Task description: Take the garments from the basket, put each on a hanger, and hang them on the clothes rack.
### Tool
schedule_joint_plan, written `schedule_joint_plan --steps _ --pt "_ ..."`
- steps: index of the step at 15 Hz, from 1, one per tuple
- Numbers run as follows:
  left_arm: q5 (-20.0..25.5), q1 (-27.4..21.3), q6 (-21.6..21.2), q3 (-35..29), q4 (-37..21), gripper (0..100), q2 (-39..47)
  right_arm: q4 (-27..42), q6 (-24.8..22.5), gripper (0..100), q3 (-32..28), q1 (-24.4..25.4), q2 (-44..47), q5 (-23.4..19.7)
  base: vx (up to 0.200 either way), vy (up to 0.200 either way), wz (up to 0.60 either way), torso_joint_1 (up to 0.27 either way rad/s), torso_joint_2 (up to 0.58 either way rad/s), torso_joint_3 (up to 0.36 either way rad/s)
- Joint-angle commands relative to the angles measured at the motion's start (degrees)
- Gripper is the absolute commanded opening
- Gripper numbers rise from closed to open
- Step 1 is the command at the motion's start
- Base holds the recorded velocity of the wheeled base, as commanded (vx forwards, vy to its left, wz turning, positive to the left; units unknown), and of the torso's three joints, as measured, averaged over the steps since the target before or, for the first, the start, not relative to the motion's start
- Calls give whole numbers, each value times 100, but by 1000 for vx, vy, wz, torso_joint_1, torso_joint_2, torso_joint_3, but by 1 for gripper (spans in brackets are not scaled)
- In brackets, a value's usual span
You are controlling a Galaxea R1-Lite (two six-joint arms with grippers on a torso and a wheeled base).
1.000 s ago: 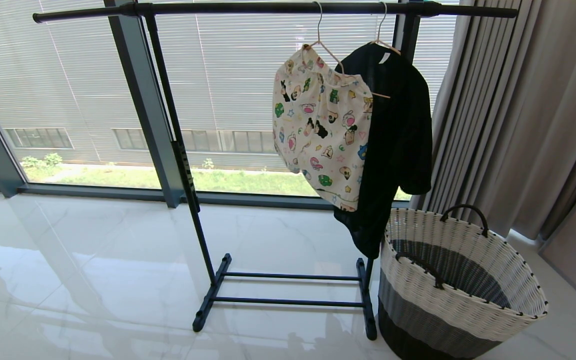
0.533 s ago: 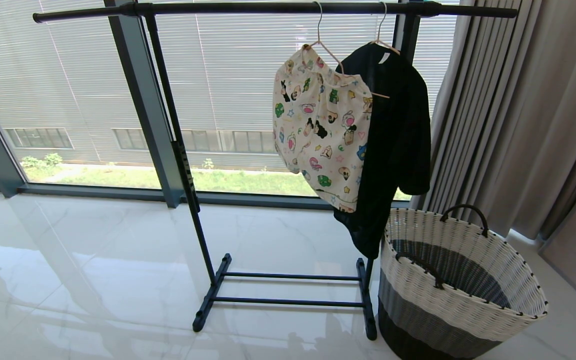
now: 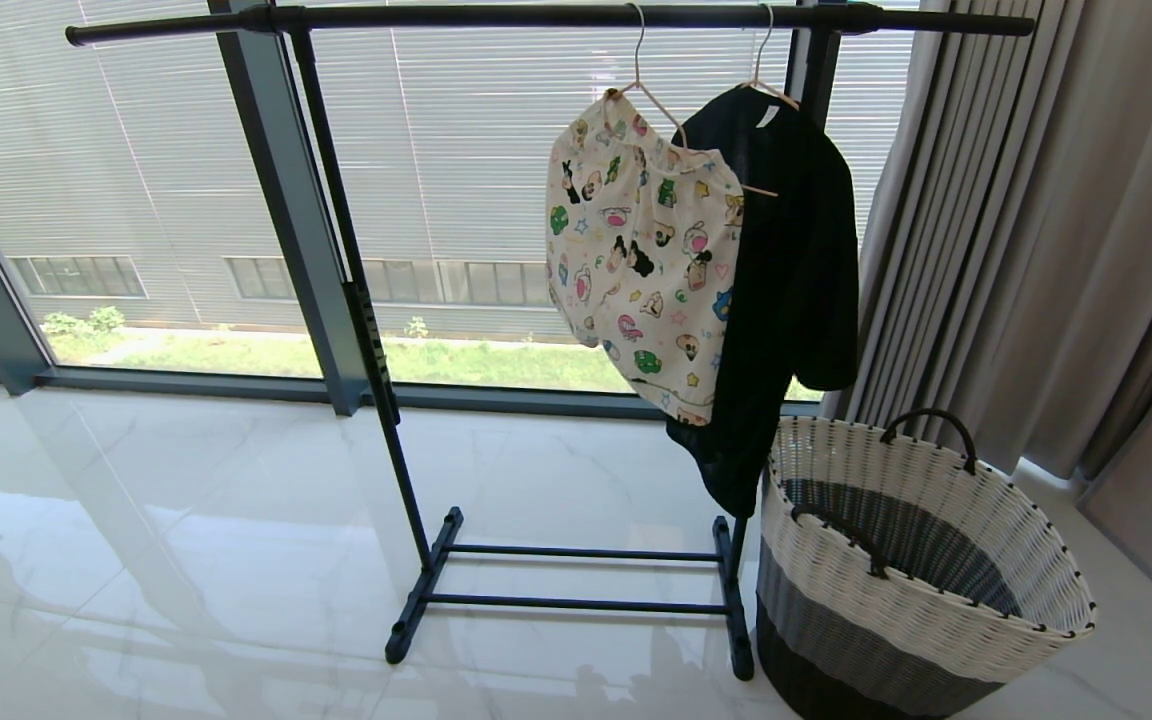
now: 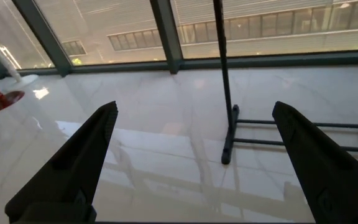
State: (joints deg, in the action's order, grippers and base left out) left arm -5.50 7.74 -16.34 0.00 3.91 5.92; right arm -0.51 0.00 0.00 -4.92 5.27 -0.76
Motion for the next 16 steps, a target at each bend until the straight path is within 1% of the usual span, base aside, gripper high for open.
schedule_joint_plan --steps 1,2,3,4,6,7,9,11,14,16 --pt "5 -264 219 0 -5 100 216 -2 0 100 0 0 9 -4 0 0 0 0 0 0" --pt "49 -546 482 0 -40 100 119 -2 0 100 0 0 9 -4 0 0 0 0 0 0" --pt "128 -651 588 0 -57 100 -56 -2 0 100 0 0 9 -4 0 0 0 0 0 0" --pt "321 -651 605 0 -92 100 -223 -2 0 100 0 0 9 -4 0 0 0 0 0 0" --pt "400 -748 509 0 -92 100 -513 -2 0 100 0 0 9 -4 0 0 0 0 0 0" --pt "462 -774 509 0 -92 100 -584 -2 0 100 0 0 9 -4 0 0 0 0 0 0" --pt "761 -774 509 0 -92 100 -584 -2 0 100 0 0 9 -4 0 0 0 0 0 0" --pt "796 -774 526 0 -92 100 -584 -2 0 100 0 0 9 -4 0 0 0 0 0 0" --pt "796 -774 728 0 -92 100 -584 -2 0 100 0 0 9 -4 0 0 0 0 0 0" --pt "796 -774 737 0 -92 100 -584 -2 0 100 0 0 9 -4 0 0 0 0 0 0"
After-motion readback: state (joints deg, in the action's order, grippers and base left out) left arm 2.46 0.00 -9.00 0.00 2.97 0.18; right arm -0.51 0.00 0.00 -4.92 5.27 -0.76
